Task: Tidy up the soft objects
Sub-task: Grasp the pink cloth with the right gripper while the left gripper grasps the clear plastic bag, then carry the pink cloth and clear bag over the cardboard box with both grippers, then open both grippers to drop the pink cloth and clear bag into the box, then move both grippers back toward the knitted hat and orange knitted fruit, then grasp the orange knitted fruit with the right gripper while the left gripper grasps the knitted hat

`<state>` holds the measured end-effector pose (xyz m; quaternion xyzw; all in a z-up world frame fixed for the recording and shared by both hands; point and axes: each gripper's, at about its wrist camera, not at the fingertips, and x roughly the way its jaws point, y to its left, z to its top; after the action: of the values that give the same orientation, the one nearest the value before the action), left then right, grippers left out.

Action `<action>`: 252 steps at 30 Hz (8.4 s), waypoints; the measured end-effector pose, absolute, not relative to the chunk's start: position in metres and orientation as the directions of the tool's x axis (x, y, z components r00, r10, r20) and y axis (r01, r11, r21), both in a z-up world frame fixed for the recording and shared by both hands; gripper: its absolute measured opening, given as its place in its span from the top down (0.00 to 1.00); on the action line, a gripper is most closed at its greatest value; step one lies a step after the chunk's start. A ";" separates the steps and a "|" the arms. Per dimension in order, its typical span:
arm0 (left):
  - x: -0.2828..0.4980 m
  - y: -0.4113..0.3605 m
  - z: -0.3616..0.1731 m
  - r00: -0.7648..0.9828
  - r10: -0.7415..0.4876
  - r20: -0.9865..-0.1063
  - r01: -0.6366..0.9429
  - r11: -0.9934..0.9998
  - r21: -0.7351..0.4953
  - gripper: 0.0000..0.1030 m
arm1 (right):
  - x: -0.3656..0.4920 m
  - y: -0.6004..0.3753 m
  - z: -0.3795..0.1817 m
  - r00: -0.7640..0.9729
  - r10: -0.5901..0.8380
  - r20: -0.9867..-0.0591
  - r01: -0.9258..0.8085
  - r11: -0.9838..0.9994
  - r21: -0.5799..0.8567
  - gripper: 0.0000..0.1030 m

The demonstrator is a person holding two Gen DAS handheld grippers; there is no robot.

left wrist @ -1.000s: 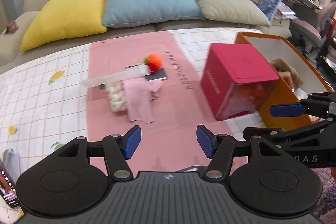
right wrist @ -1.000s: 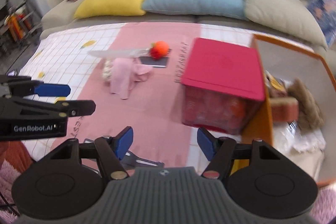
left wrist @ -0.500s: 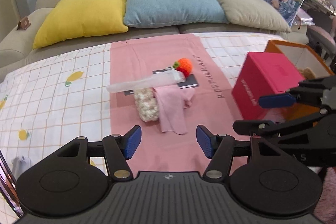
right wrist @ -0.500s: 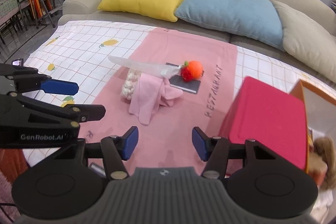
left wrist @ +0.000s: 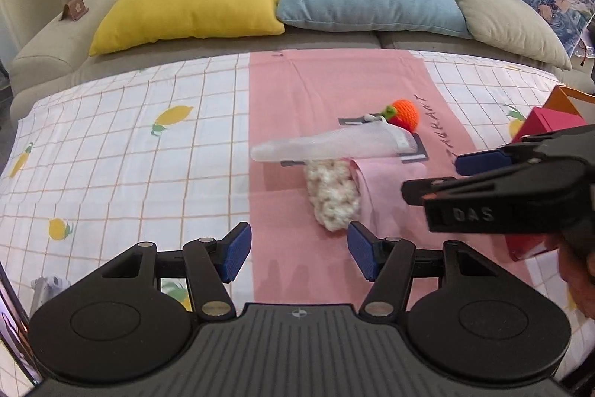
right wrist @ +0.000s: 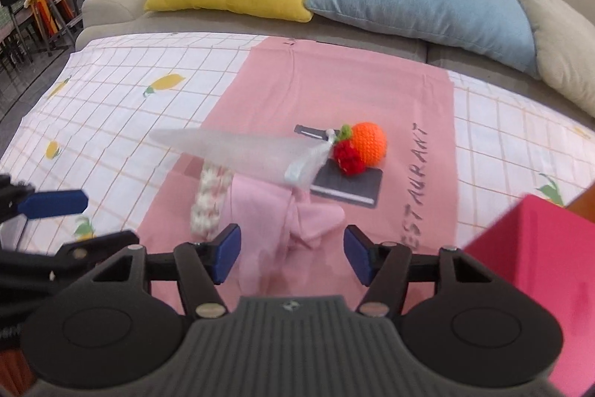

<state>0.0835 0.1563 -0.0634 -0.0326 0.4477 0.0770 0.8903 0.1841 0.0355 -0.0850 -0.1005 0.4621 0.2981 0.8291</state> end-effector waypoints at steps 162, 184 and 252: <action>0.129 -0.152 -0.020 0.375 -0.477 -0.795 0.474 0.836 -0.278 0.73 | 0.128 -0.329 -0.031 0.535 0.016 -0.845 -0.067 0.997 -0.024 0.35; 0.067 -0.058 0.012 0.671 -0.362 -0.648 0.357 0.923 -0.145 0.56 | 0.087 -0.241 0.000 0.662 0.084 -0.745 -0.103 0.994 0.020 0.21; 0.197 0.167 -0.128 0.466 -0.041 -0.884 -0.210 0.965 -0.156 0.35 | 0.277 0.069 -0.122 0.472 0.227 -0.852 -0.503 0.863 -0.048 0.37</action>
<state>0.1972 0.1674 -0.1277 -0.1222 0.5141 0.0499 0.8475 0.2773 0.0687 -0.1219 -0.1477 0.4662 0.2159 0.8451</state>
